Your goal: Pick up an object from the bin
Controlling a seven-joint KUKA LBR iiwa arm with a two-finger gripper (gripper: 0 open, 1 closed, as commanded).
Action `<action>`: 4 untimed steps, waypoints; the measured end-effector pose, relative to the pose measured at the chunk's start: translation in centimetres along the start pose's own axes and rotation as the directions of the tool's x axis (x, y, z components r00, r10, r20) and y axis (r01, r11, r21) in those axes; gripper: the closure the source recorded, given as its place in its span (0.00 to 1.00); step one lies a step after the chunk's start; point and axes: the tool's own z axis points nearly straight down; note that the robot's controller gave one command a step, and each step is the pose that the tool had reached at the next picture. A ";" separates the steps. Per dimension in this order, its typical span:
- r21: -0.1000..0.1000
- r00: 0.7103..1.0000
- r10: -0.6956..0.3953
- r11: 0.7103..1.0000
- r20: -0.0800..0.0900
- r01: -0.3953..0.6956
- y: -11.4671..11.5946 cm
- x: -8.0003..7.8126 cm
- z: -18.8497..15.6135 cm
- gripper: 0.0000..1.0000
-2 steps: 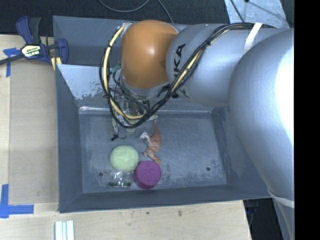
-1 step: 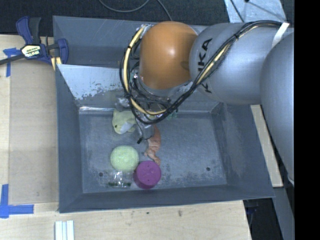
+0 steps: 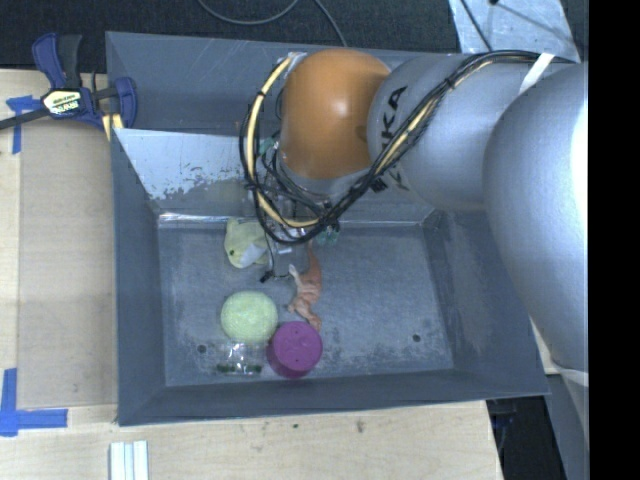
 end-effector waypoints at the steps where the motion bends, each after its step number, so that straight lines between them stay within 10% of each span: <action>1: 0.000 0.997 -0.071 0.997 0.000 0.071 -1.5 0.0 3.1 0.00; 2: 0.000 1.000 0.027 1.000 -0.003 -0.027 -1.8 -0.3 4.8 1.00; 4: 0.000 1.000 0.029 1.000 0.006 -0.029 -1.9 -0.5 -0.5 1.00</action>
Offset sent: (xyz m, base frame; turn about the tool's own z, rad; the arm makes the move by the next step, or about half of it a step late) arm 0.0046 -0.0172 -0.0511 0.0270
